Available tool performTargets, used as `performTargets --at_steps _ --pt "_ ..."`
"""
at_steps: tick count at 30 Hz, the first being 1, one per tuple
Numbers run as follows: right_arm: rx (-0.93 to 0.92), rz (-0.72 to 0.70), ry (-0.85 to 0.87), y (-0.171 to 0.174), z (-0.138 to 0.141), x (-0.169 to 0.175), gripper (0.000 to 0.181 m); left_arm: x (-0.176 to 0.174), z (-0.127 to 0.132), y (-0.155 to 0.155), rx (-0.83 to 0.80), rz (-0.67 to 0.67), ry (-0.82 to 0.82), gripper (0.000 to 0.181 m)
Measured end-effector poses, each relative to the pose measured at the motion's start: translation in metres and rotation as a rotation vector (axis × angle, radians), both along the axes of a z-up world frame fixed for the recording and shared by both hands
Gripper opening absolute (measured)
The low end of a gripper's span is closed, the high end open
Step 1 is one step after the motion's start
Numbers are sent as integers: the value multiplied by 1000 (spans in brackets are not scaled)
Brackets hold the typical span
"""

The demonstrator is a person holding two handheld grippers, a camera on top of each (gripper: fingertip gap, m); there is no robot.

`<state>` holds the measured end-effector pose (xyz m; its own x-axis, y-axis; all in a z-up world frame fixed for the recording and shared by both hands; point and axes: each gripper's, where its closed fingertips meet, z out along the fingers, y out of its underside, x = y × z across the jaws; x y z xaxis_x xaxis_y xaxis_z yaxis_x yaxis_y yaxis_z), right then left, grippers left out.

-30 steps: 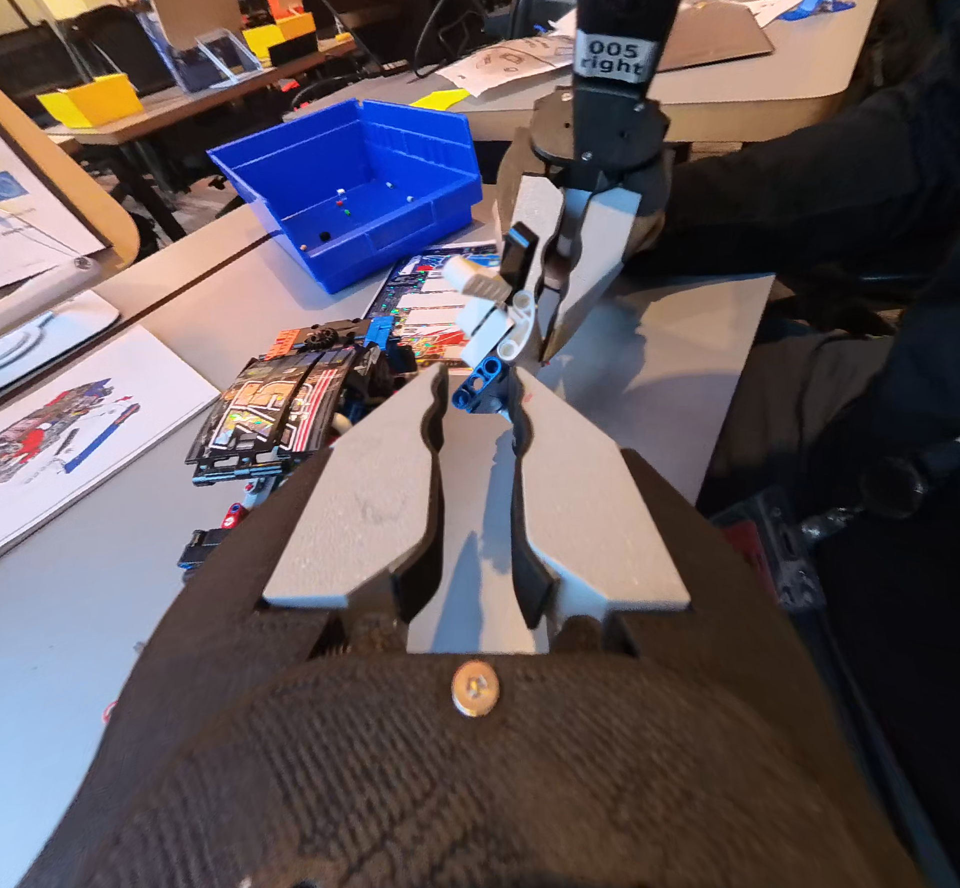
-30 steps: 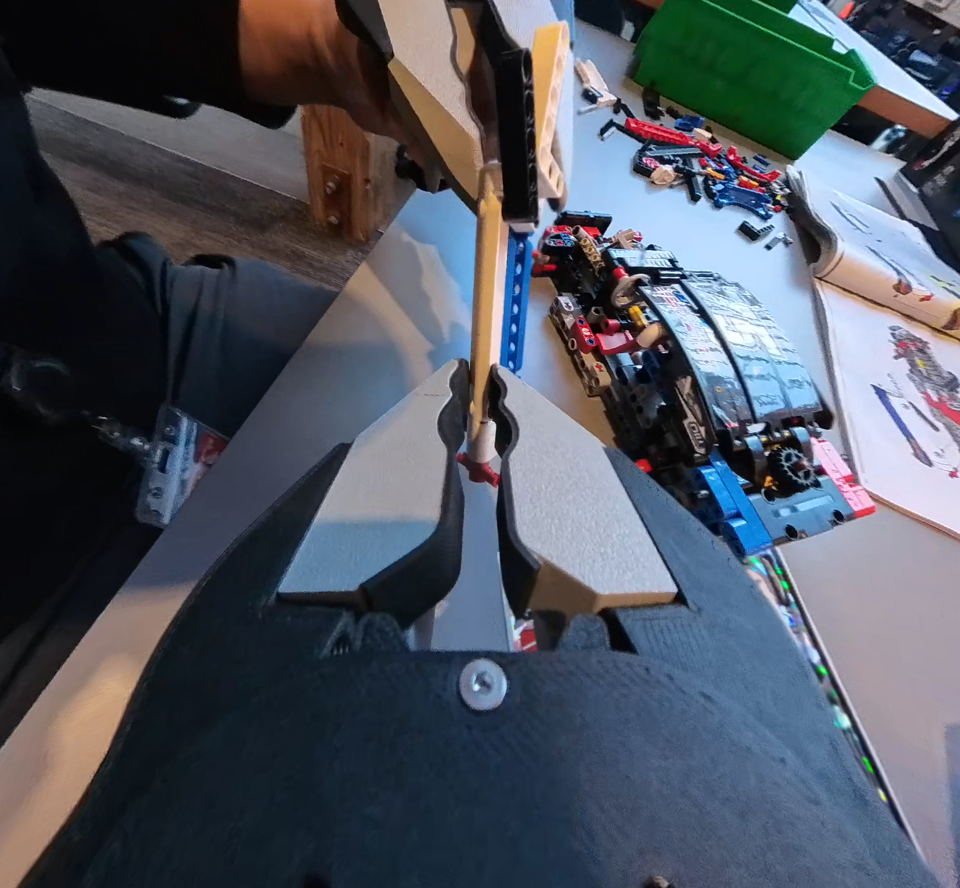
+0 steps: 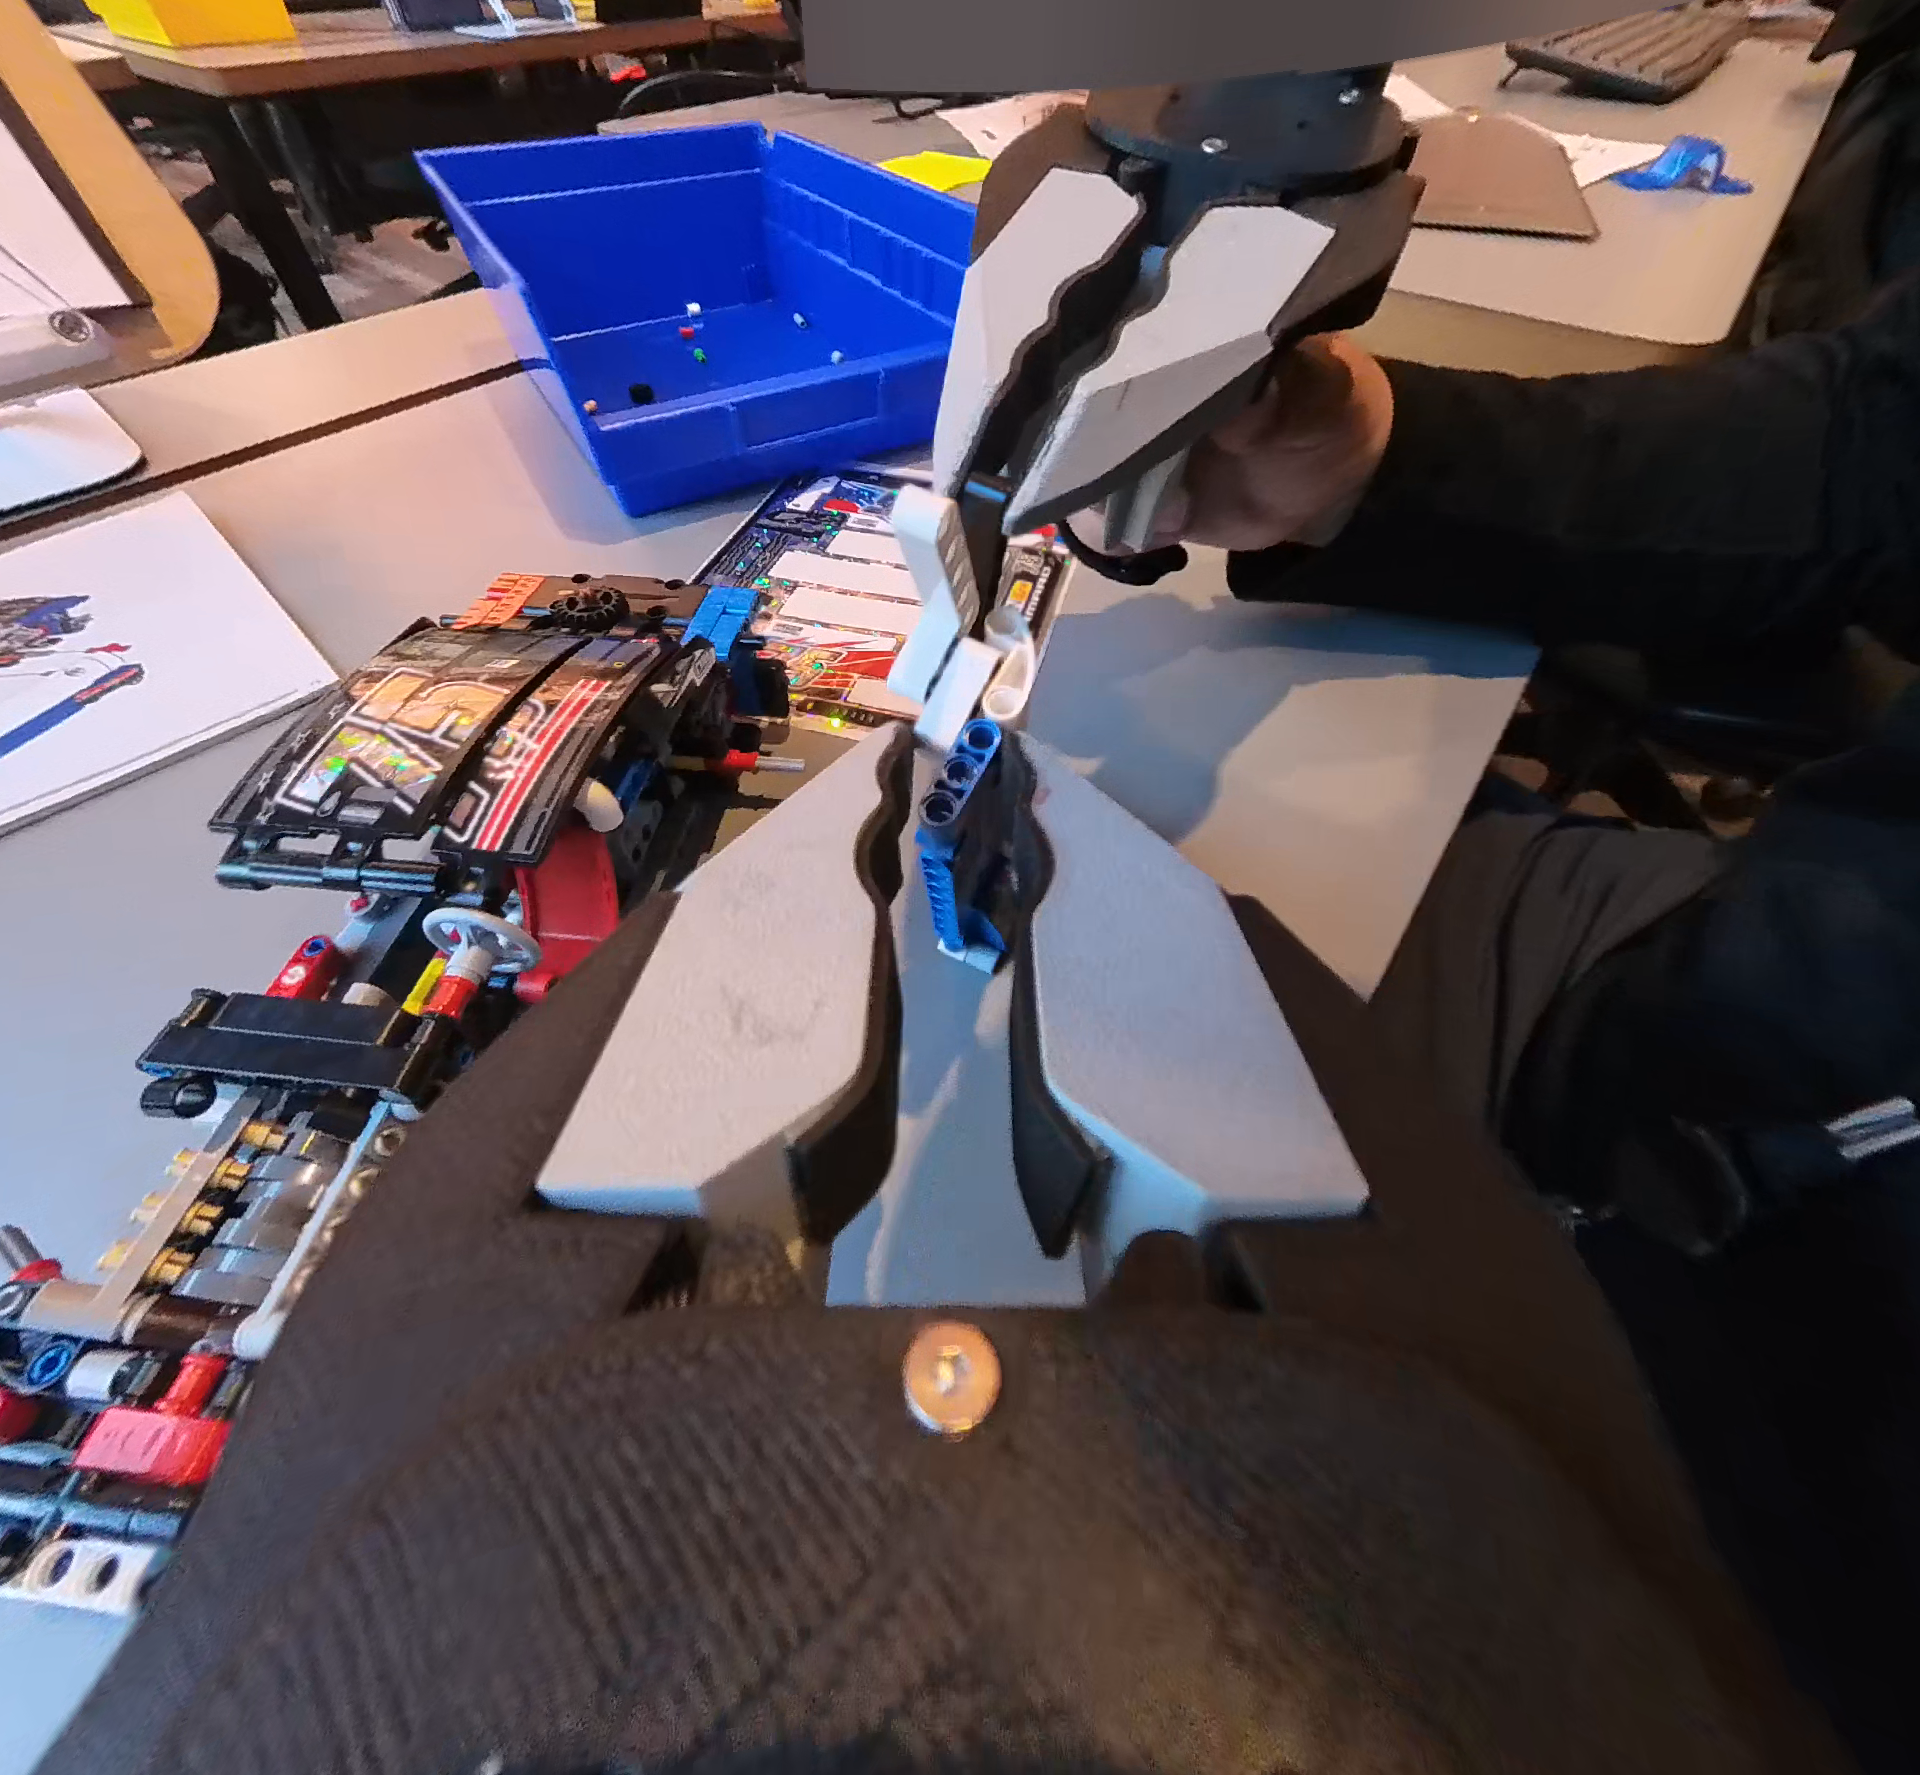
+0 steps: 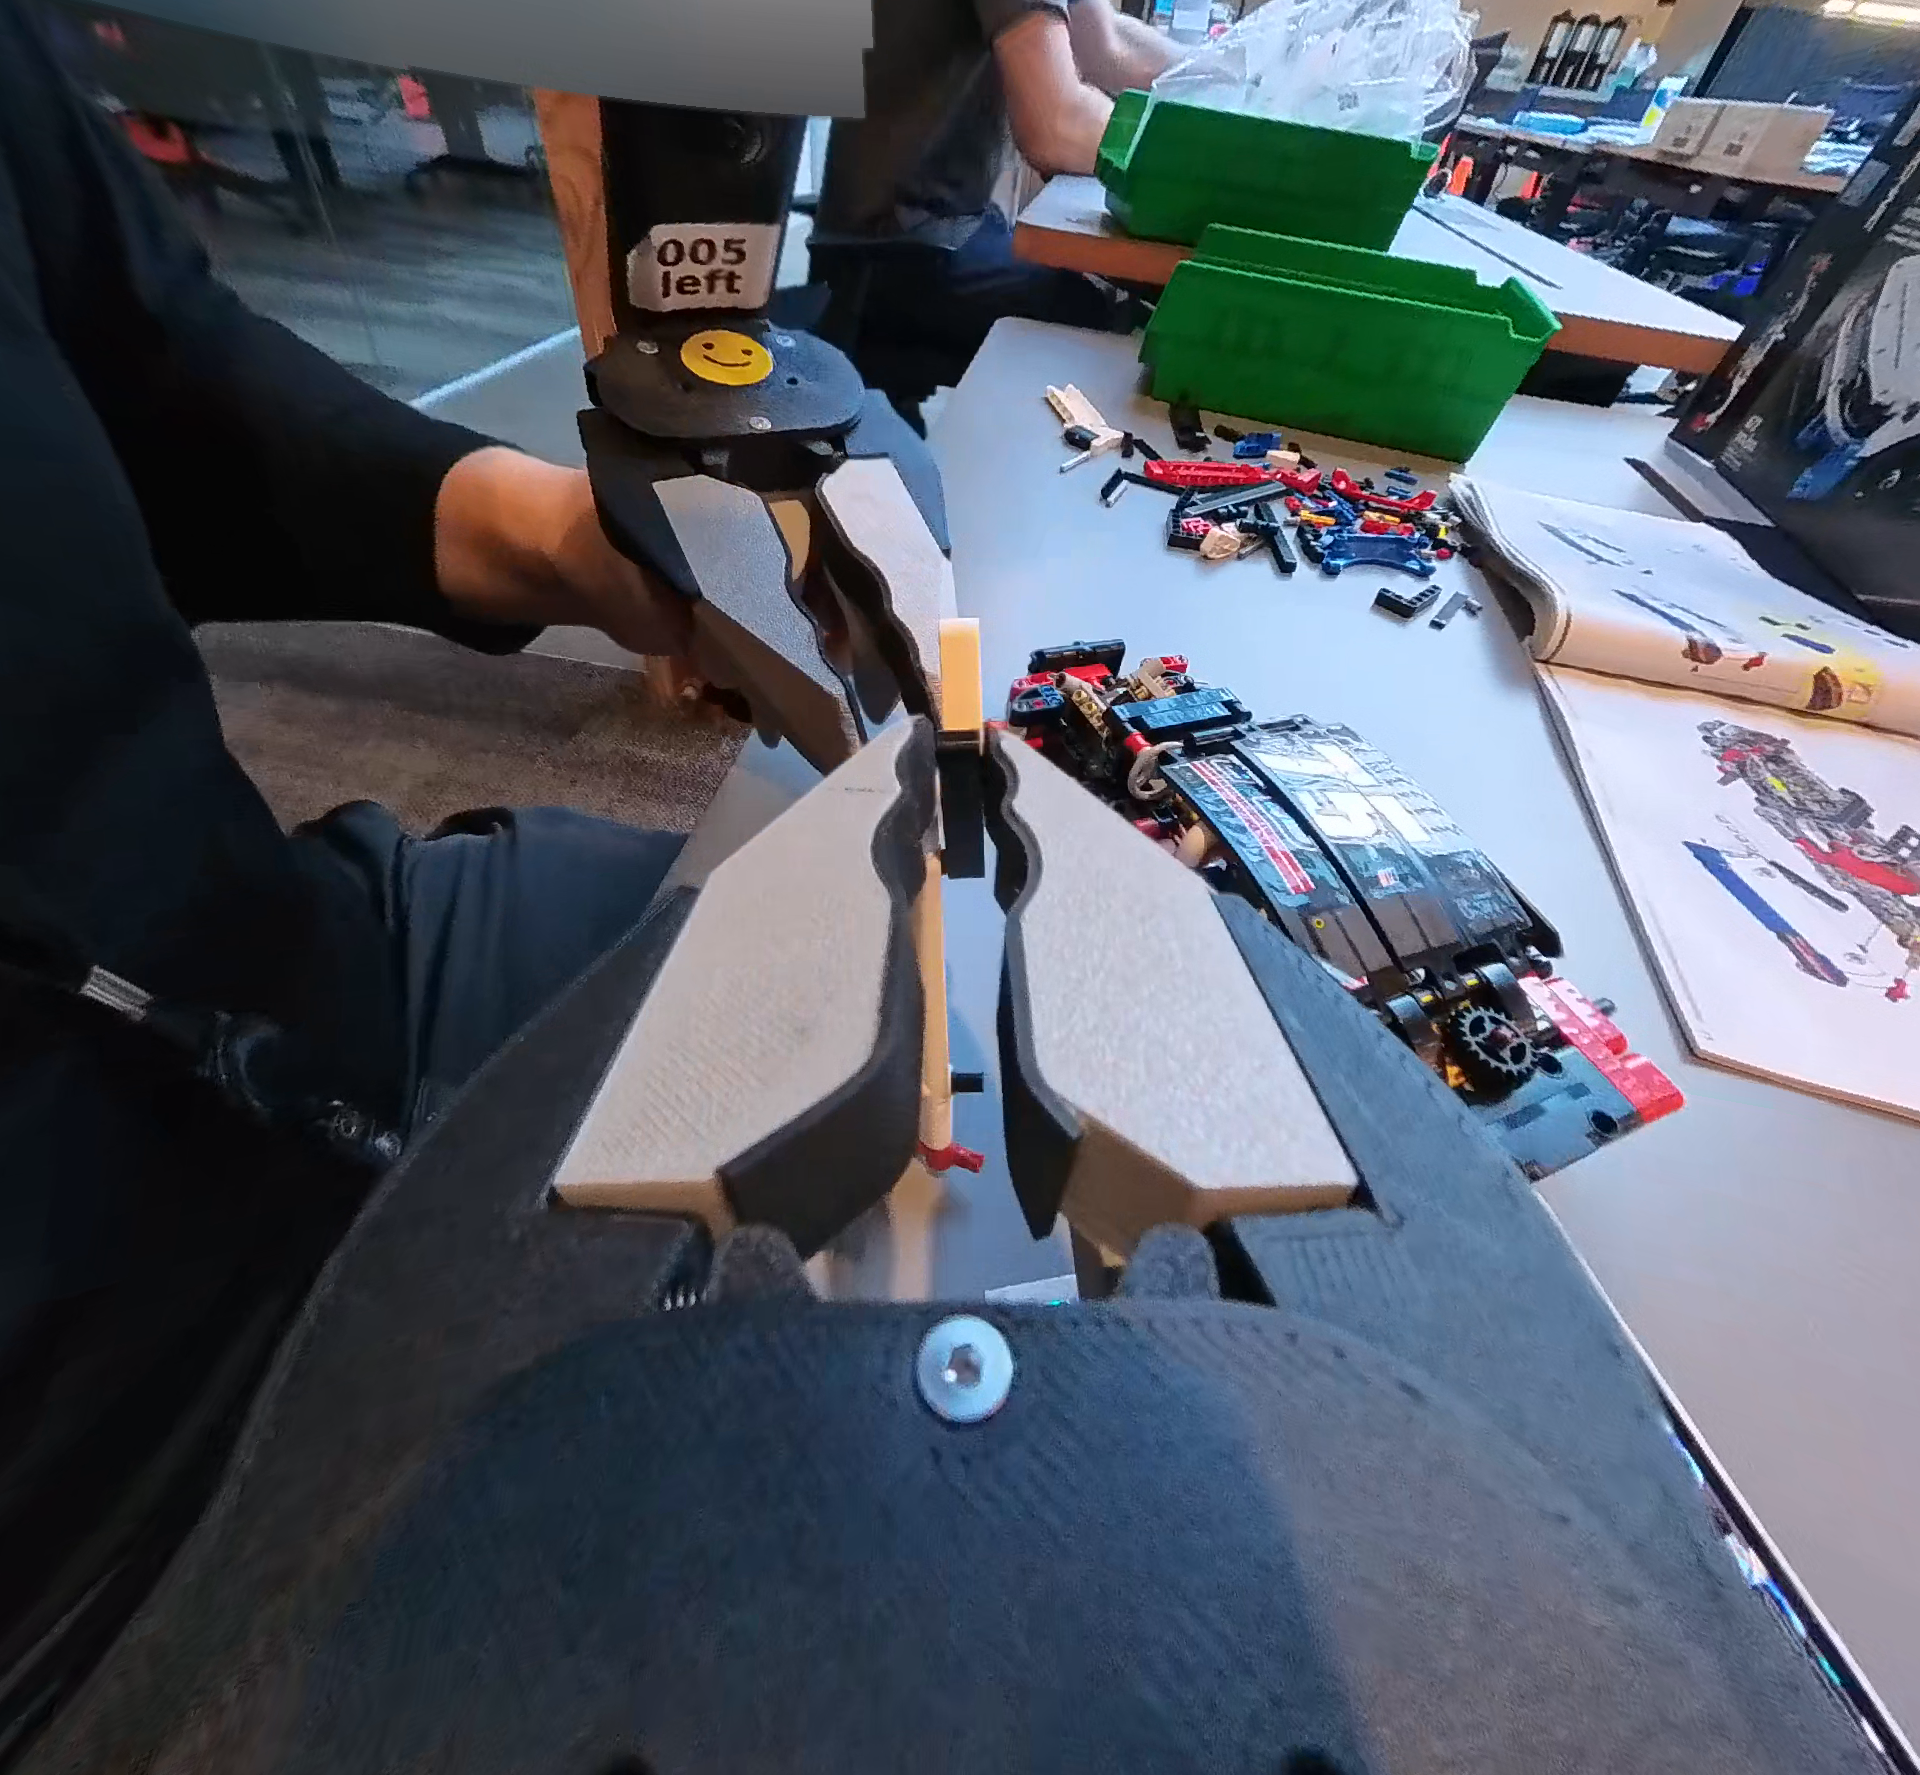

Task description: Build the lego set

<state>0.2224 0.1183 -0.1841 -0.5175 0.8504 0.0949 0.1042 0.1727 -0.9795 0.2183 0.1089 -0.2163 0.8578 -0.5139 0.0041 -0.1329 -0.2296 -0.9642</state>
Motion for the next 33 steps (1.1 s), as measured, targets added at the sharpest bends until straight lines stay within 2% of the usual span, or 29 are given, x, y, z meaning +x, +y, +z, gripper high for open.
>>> performTargets --at_steps 6,11,15,28,33 --pt "-32 10 22 5 0 -4 5 -9 -1 -1 59 7 -48 14" --pt "-76 18 4 14 -9 -6 5 -20 0 0 55 -7 -151 14" --pt "-147 38 -4 17 -11 -9 5 -22 0 2 65 -18 -141 14" --pt "-210 37 -7 34 -20 -18 5 -34 -1 16 1 -25 -253 14" --pt "-224 -22 -29 40 -19 -27 5 -43 -2 21 -28 9 -308 14"
